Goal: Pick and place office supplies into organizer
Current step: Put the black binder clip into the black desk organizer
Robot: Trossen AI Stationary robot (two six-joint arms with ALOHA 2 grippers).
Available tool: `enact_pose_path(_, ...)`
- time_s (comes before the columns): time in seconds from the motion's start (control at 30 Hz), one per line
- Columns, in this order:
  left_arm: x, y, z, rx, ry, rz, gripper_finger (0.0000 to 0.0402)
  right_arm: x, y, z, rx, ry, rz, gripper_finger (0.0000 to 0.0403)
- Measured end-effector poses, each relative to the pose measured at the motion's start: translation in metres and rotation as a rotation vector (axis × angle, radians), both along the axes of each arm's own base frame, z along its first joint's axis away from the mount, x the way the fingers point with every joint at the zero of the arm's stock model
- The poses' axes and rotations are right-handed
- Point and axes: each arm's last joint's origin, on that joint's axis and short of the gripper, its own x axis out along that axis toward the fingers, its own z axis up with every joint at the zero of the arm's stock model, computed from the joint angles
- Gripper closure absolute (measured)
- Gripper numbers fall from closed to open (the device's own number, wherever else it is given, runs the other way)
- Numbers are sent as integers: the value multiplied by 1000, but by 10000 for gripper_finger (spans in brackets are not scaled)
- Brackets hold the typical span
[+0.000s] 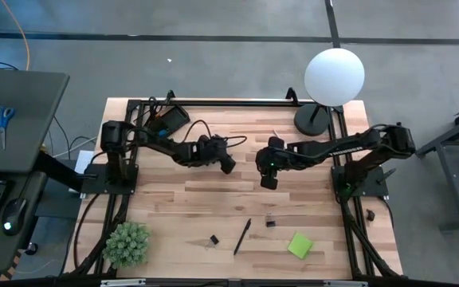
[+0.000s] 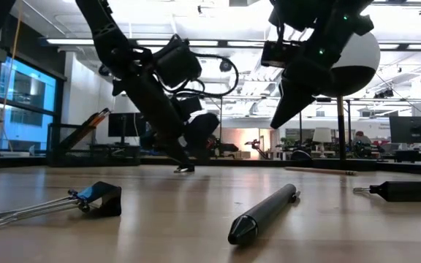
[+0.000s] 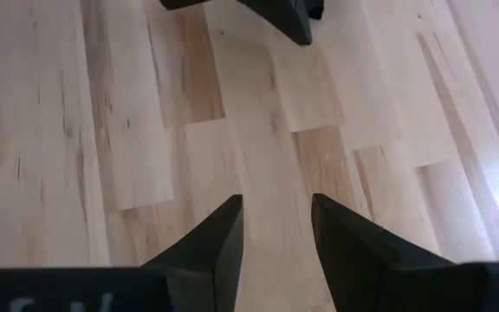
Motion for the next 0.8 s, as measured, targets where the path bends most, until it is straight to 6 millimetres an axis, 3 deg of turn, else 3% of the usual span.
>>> enact_pose_path(0.3, -6, 0, -2, 13, 75, 23, 172, 0, 0, 0, -1, 0, -1, 274)
enact_pose_path(0.5, -9, -2, -4, -33, 131, -63, 173, 0, 0, 0, 8, 0, 6, 274)
enact_pose_path(0.8, -18, -6, 5, -66, 175, -31, 172, 0, 0, 0, 8, -1, 6, 274)
